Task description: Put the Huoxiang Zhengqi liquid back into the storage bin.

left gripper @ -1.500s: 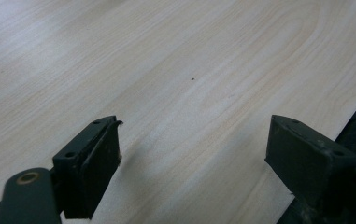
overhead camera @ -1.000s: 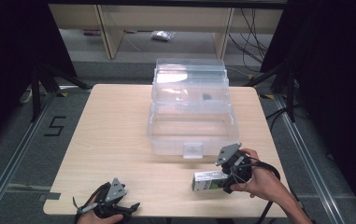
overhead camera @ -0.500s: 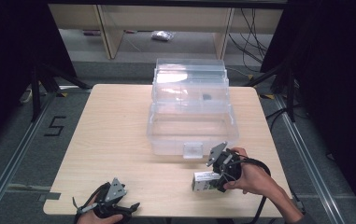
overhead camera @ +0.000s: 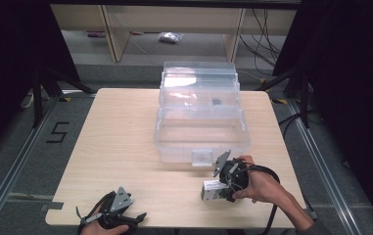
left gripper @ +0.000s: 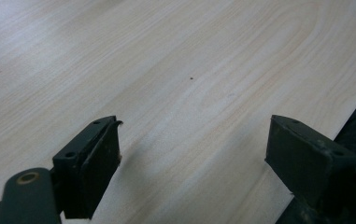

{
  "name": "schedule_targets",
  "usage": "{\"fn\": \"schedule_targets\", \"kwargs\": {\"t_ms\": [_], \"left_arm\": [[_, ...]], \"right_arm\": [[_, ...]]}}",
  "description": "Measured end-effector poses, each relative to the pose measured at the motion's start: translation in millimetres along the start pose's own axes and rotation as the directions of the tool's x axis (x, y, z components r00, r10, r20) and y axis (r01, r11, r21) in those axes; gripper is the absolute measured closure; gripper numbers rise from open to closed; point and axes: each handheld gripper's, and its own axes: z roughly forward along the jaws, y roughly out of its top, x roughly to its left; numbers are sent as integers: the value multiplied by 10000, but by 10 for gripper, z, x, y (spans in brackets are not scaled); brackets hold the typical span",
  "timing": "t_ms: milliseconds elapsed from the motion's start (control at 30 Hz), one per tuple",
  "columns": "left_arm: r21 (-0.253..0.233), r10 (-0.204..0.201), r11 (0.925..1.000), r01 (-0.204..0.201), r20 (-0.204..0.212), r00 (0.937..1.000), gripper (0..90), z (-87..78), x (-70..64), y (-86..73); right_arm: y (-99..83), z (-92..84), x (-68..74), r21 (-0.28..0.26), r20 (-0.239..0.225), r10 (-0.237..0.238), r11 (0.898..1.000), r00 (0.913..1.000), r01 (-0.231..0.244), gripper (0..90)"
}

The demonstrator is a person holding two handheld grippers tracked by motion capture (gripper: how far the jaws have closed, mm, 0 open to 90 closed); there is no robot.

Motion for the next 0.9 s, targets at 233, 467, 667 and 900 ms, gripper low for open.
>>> {"fn": "schedule_targets", "kwargs": {"t_ms": [233,467,667,900], "left_arm": [[11,63,10000,-63,-74,10000,171,4,2,-1],[-185,-202,9996,200,-91,9998,172,15,-12,-4],[95,175,9998,-174,-36,9998,171,-5,15,0],[69,165,9998,-165,10,9999,171,-6,10,0]], "right_arm": [[26,47,-5,337,-87,-338,9988,9994,341,294],[30,85,9,719,-212,-353,9967,9992,368,330],[31,122,13,984,-323,-467,9939,9984,497,406],[30,136,-8,1152,-438,-631,9910,9970,678,481]]}}
